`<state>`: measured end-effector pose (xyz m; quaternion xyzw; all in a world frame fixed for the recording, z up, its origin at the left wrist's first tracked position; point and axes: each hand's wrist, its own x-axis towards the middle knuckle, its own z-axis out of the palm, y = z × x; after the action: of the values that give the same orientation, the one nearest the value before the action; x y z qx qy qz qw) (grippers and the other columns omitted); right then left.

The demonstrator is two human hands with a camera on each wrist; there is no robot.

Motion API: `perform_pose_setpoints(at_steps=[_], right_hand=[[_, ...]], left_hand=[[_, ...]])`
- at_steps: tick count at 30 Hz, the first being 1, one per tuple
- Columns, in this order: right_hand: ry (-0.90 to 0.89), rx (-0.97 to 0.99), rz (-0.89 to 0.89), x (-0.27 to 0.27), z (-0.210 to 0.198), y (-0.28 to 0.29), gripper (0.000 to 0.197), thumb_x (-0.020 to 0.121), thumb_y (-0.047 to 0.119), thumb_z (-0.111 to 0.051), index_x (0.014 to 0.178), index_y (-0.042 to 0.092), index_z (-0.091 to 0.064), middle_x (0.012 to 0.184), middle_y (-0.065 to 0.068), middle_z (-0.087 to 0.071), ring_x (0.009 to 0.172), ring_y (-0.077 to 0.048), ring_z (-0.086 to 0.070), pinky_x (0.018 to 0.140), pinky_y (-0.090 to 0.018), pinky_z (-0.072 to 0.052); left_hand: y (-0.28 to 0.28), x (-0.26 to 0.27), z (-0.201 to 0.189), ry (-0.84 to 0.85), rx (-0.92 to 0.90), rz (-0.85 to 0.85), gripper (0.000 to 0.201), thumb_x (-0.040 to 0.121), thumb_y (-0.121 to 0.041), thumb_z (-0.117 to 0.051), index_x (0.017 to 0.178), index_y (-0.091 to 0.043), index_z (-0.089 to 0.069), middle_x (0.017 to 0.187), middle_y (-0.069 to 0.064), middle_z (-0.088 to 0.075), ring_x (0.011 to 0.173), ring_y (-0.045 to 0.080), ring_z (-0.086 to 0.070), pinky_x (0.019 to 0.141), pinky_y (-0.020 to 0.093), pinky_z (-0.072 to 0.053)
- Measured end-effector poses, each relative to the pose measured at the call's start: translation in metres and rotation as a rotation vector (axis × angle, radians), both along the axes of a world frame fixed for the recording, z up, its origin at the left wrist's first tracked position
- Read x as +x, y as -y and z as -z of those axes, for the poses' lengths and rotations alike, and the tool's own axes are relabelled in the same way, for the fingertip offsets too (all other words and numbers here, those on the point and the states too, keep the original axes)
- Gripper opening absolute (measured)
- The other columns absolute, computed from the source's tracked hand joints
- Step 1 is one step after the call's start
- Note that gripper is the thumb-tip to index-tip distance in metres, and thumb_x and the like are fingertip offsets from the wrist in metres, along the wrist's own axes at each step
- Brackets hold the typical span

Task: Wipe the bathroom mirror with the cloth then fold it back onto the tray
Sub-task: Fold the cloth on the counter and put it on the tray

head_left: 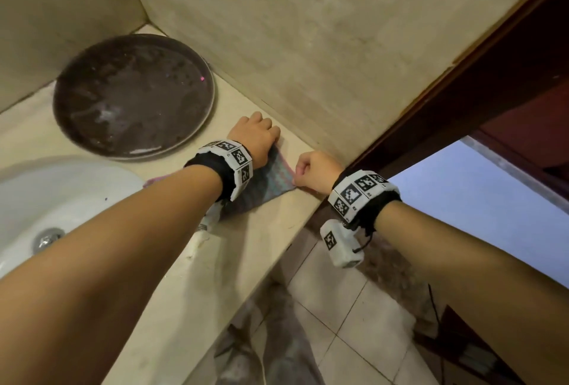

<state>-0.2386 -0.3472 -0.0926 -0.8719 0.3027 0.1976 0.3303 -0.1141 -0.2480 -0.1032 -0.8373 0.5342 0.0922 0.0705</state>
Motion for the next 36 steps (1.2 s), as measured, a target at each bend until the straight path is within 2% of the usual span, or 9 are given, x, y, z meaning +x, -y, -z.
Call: perform_pose_setpoints(at_steps=[3, 9, 15, 19, 24, 27, 29, 32, 36], right_hand=[[0.057, 0.042, 0.031, 0.001, -0.002, -0.001, 0.033, 0.075, 0.007, -0.069, 0.059, 0.023, -0.045, 0.059, 0.007, -0.047, 0.059, -0.013, -0.046, 0.051, -0.021, -0.034], [0.116, 0.150, -0.033, 0.019, -0.019, -0.033, 0.037, 0.072, 0.004, -0.072, 0.069, 0.027, -0.043, 0.073, 0.000, -0.054, 0.073, -0.020, -0.051, 0.074, -0.035, -0.045], [0.143, 0.302, -0.217, 0.043, -0.033, -0.101, 0.041, 0.071, 0.002, -0.076, 0.070, 0.022, -0.040, 0.065, 0.002, -0.048, 0.058, -0.011, -0.045, 0.063, -0.025, -0.039], [0.122, 0.311, -0.314, 0.051, -0.025, -0.153, 0.041, 0.073, 0.005, -0.075, 0.069, 0.023, -0.038, 0.064, 0.004, -0.046, 0.060, -0.012, -0.045, 0.072, -0.033, -0.042], [0.115, 0.323, -0.321, 0.052, -0.004, -0.192, 0.040, 0.073, 0.008, -0.075, 0.069, 0.023, -0.038, 0.064, 0.004, -0.049, 0.062, -0.015, -0.048, 0.068, -0.030, -0.040], [0.149, 0.287, -0.273, 0.048, 0.000, -0.194, 0.030, 0.078, 0.019, -0.071, 0.070, 0.023, -0.043, 0.067, 0.003, -0.051, 0.067, -0.017, -0.051, 0.070, -0.032, -0.045], [0.234, 0.246, -0.134, 0.049, 0.000, -0.183, 0.028, 0.083, 0.020, -0.065, 0.066, 0.024, -0.044, 0.068, -0.003, -0.055, 0.071, -0.025, -0.059, 0.074, -0.036, -0.050], [0.317, 0.098, 0.115, 0.054, -0.004, -0.152, 0.023, 0.086, 0.026, -0.061, 0.068, 0.021, -0.048, 0.071, -0.005, -0.058, 0.079, -0.029, -0.062, 0.079, -0.037, -0.053], [0.168, -0.026, 0.148, 0.067, -0.005, -0.126, 0.032, 0.088, 0.034, -0.058, 0.108, 0.009, -0.058, 0.111, -0.011, -0.064, 0.102, -0.031, -0.060, 0.088, -0.036, -0.050]], left_hand=[[-0.003, 0.004, -0.007, 0.023, 0.011, 0.008, 0.031, 0.087, -0.017, -0.051, 0.117, -0.012, -0.055, 0.119, 0.007, -0.052, 0.114, 0.028, -0.041, 0.088, 0.035, -0.036], [-0.048, 0.023, -0.034, -0.003, -0.114, -0.049, 0.024, 0.084, -0.017, -0.056, 0.107, -0.014, -0.061, 0.117, 0.008, -0.052, 0.110, 0.030, -0.042, 0.081, 0.037, -0.036], [-0.130, 0.039, -0.044, 0.031, -0.176, -0.122, 0.010, 0.079, -0.014, -0.065, 0.088, -0.011, -0.068, 0.104, 0.014, -0.059, 0.094, 0.036, -0.050, 0.063, 0.035, -0.032], [-0.176, 0.039, -0.037, 0.034, -0.194, -0.179, 0.010, 0.070, -0.007, -0.073, 0.080, -0.009, -0.071, 0.093, 0.017, -0.061, 0.084, 0.038, -0.053, 0.060, 0.036, -0.037], [-0.212, 0.037, -0.014, 0.016, -0.269, -0.204, 0.012, 0.061, -0.009, -0.079, 0.063, -0.014, -0.069, 0.071, 0.013, -0.058, 0.065, 0.035, -0.055, 0.050, 0.033, -0.040], [-0.223, 0.035, 0.000, -0.012, -0.283, -0.208, 0.017, 0.062, 0.002, -0.074, 0.070, -0.012, -0.073, 0.073, 0.015, -0.061, 0.065, 0.038, -0.055, 0.050, 0.037, -0.043], [-0.224, 0.031, 0.002, -0.093, -0.325, -0.304, 0.025, 0.072, 0.008, -0.062, 0.085, -0.009, -0.074, 0.092, 0.018, -0.063, 0.084, 0.040, -0.056, 0.065, 0.043, -0.046], [-0.224, 0.028, 0.000, -0.288, -0.377, -0.577, 0.022, 0.087, -0.004, -0.049, 0.103, -0.007, -0.064, 0.114, 0.015, -0.056, 0.101, 0.033, -0.054, 0.082, 0.039, -0.045], [-0.216, 0.026, 0.000, -0.620, -0.407, -0.953, 0.023, 0.091, -0.028, -0.055, 0.105, -0.009, -0.054, 0.104, 0.014, -0.066, 0.092, 0.030, -0.063, 0.078, 0.037, -0.050]])
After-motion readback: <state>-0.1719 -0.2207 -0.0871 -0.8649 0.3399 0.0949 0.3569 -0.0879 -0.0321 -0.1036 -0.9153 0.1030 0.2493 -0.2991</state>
